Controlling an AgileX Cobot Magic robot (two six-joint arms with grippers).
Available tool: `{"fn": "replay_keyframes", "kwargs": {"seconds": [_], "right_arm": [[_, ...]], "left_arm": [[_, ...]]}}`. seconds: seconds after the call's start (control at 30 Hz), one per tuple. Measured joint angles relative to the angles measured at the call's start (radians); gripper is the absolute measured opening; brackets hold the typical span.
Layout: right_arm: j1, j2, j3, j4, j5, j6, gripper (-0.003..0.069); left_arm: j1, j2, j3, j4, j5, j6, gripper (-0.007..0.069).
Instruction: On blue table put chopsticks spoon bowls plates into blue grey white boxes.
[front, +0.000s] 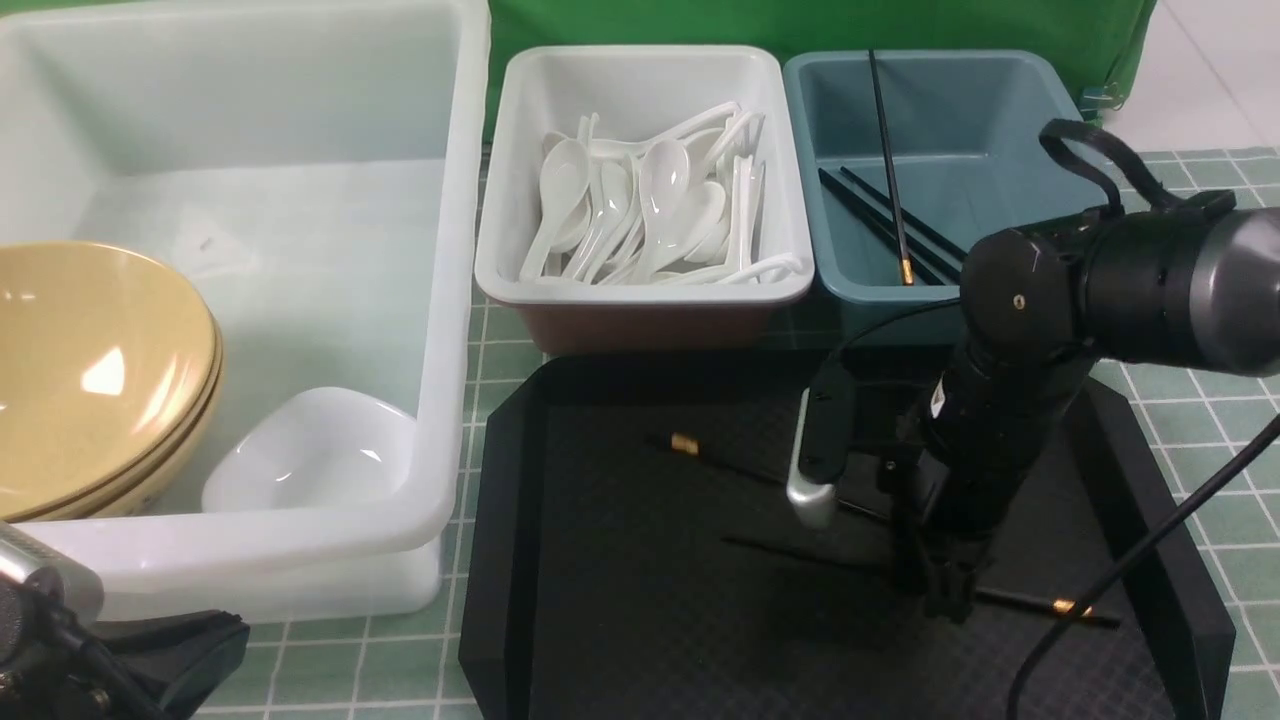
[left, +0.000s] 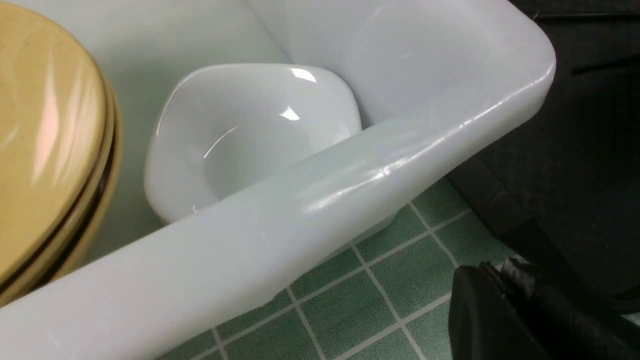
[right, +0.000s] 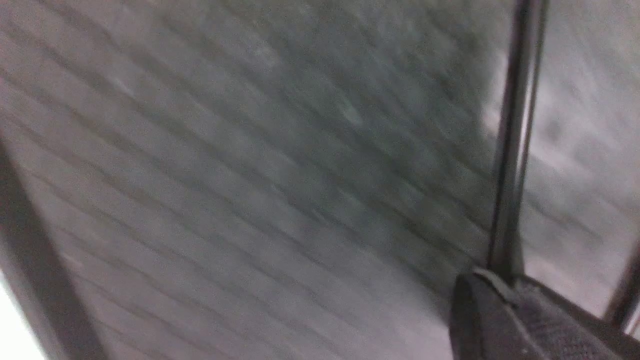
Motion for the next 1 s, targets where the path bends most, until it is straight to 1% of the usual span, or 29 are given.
{"fn": "replay_keyframes", "kwargs": {"seconds": [0.13, 0.2, 0.27, 0.33, 0.4, 0.43, 0.5, 0.53, 0.6, 0.67, 0.7, 0.77, 0.83, 0.93, 1.0], "right_arm": [[0.062, -0.044, -0.039, 0.053, 0.075, -0.001, 0.0075], [0.07, -0.099, -0.083, 0.055, 0.093, -0.005, 0.0074], [0.063, -0.167, -0.134, 0.054, 0.068, -0.01, 0.0075], [0.045, -0.216, -0.169, 0.055, -0.008, -0.011, 0.0075], [0.011, -0.254, -0.192, 0.059, -0.184, -0.007, 0.0075], [-0.025, -0.264, -0.198, 0.062, -0.318, 0.013, 0.0074], [-0.077, -0.254, -0.202, 0.064, -0.527, 0.073, 0.0074], [-0.083, -0.247, -0.202, 0.064, -0.57, 0.081, 0.0074], [-0.155, -0.185, -0.207, 0.065, -0.786, 0.192, 0.0074], [-0.199, -0.136, -0.214, 0.066, -0.854, 0.266, 0.0083], [-0.23, -0.086, -0.226, 0.066, -0.87, 0.337, 0.0101], [-0.257, -0.03, -0.247, 0.066, -0.822, 0.424, 0.0146], [-0.266, 0.006, -0.262, 0.066, -0.738, 0.473, 0.0206], [-0.263, 0.014, -0.282, 0.066, -0.577, 0.497, 0.0301], [-0.258, 0.001, -0.3, 0.066, -0.451, 0.506, 0.0336]], "left_arm": [[0.0, 0.0, 0.0, 0.0, 0.003, -0.002, 0.0004], [0.0, 0.0, 0.0, 0.0, 0.004, -0.002, 0.0004], [0.0, 0.0, 0.0, 0.0, 0.003, -0.002, 0.0004], [0.0, 0.0, 0.0, 0.0, 0.002, -0.002, 0.0004], [0.0, 0.0, 0.0, 0.0, -0.001, -0.002, 0.0004], [0.0, 0.0, 0.0, 0.0, -0.001, -0.002, 0.0004], [0.0, 0.0, 0.0, 0.0, -0.001, -0.002, 0.0004], [0.0, 0.0, 0.0, 0.0, -0.001, -0.002, 0.0004], [0.0, 0.0, 0.0, 0.0, -0.001, -0.002, 0.0004], [0.0, 0.0, 0.0, 0.0, -0.001, -0.002, 0.0004], [0.0, 0.0, 0.0, 0.003, -0.002, -0.002, 0.0004], [0.0, 0.0, 0.0, 0.004, -0.002, -0.002, 0.0005], [0.0, 0.0, 0.0, 0.007, -0.004, -0.002, 0.0004], [0.0, 0.0, 0.0, 0.009, -0.005, -0.002, 0.0004], [0.0, 0.0, 0.0, 0.01, -0.005, -0.002, 0.0004]]}}
